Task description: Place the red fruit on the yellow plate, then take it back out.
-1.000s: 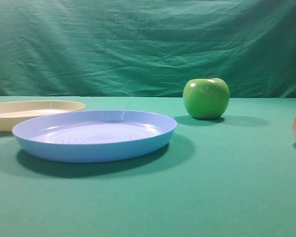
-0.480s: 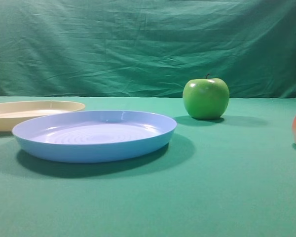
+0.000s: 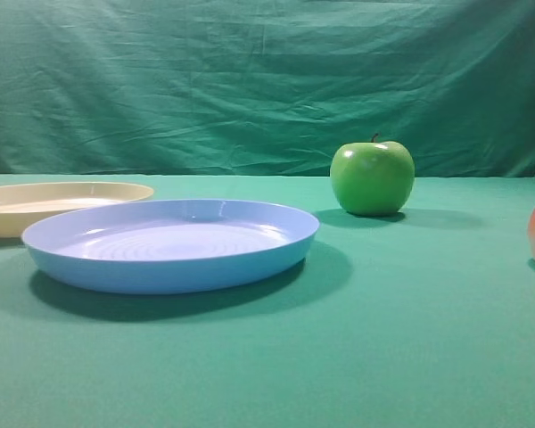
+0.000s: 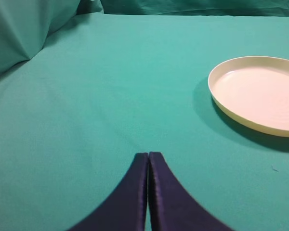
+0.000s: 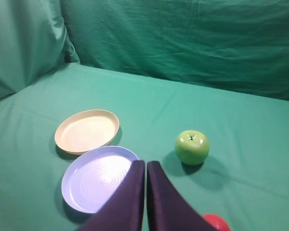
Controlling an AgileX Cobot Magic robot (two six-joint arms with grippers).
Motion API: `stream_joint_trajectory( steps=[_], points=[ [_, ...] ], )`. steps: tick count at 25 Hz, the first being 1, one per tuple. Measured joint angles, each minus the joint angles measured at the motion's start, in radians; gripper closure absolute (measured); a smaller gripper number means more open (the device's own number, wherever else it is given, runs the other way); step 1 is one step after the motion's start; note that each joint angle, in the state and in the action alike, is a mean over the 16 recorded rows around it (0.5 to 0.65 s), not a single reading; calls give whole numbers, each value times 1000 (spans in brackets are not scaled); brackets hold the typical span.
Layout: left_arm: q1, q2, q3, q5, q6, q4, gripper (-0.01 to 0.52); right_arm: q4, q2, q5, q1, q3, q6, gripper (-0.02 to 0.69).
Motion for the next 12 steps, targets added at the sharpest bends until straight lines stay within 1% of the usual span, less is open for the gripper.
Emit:
stream_joint_trajectory(
  steps=[5,12],
  points=[
    [0,0,0,0,0,0,514,-76,-59,-60,-58,75,55,665],
    [0,0,0,0,0,0,514,-121,-121,-263,-164,293,61,665]
  ],
)
